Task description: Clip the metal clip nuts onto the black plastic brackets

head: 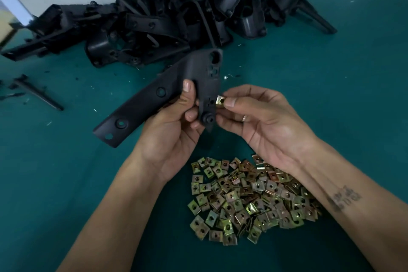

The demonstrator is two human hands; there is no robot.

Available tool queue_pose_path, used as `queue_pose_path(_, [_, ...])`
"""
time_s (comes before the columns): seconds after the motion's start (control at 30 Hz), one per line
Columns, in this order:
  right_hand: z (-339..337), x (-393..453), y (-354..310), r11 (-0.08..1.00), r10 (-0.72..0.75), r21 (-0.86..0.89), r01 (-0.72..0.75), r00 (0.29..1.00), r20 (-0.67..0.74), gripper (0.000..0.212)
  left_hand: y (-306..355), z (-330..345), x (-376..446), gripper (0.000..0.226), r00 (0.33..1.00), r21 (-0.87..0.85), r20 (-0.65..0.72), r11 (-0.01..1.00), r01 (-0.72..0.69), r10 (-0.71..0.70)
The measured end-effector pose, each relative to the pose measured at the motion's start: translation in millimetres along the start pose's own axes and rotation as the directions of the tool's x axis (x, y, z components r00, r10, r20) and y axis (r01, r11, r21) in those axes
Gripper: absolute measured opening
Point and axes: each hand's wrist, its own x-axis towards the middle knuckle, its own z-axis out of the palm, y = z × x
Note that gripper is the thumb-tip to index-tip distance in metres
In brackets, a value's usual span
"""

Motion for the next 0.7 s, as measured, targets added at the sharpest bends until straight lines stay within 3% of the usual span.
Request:
queue_pose_path(0.23, [7, -4, 0, 0.999, 0.002, -0.045, -0.002, 1.0, -0.002, 0.015, 3, 0, -1, 0.02, 0.997, -0.04, -0.078, 0.999, -0.011, 0.007])
queue_pose_path(0.5, [16, -8, 5, 0.962, -0.138, -0.241, 0.126, 0.99, -0.033, 0.008, 5, 4, -6, 0.024, 0.992, 0.0, -0.108, 0.998, 0.067, -0.067])
queue_pose_path(0.6, [18, -10, 6, 0.966, -0.145, -0.22, 0.134, 0.989, -0.034, 0.008, 6, 6, -7, 0.023, 0.987, -0.026, -0.149, 0.998, 0.058, -0.061])
queue_pose_path(0.7, [20, -10, 8, 0.987, -0.106, -0.125, 0.103, 0.994, -0.018, 0.013, 4, 7, -7, 0.024, 0.993, -0.025, -0.105, 0.998, 0.049, -0.051])
